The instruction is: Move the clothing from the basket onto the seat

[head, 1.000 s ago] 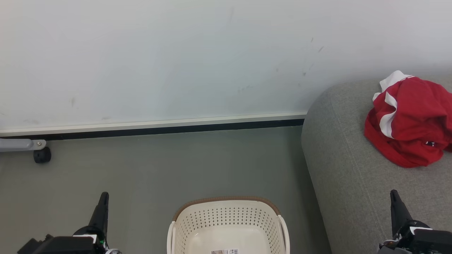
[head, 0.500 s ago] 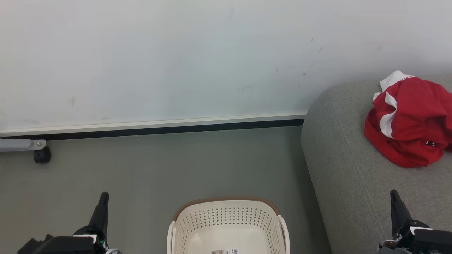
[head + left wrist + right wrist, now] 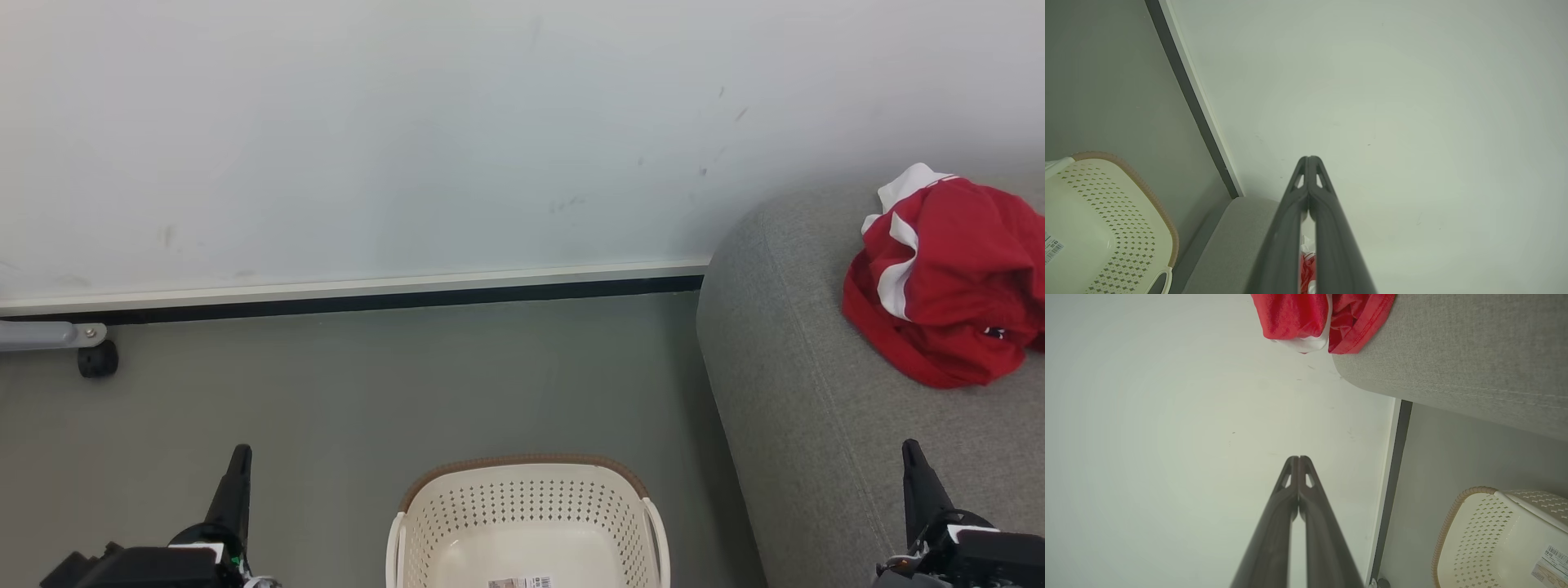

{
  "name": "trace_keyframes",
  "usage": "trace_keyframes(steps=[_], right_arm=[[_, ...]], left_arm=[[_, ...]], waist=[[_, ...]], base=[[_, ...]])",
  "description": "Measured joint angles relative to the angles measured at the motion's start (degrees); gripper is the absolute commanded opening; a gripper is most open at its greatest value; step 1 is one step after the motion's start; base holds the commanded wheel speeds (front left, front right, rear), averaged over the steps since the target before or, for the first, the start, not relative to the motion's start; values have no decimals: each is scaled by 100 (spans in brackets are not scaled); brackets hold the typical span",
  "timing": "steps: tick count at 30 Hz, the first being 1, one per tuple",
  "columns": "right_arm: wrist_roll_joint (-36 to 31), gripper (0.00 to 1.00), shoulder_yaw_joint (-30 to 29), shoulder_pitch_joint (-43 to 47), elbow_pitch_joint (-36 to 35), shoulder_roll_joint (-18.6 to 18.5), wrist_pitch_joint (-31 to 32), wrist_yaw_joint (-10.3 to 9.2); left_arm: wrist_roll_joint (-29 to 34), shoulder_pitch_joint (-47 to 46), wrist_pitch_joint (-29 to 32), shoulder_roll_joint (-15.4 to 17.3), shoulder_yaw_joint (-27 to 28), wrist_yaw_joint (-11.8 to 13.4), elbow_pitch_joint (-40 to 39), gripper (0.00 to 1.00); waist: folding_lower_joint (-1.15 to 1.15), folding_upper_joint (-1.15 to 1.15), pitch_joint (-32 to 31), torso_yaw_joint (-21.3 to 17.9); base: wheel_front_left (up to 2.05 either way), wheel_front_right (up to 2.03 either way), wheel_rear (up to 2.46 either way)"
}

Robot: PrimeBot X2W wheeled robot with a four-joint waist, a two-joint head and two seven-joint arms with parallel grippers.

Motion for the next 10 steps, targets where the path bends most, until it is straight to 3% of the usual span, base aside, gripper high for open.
trace_keyframes(steps=[10], right_arm=[[0,0,0,0,0,0,0,0]], left_arm=[[0,0,0,0,0,0,-1,0]], waist=[[0,0,0,0]], base=[[0,0,0]])
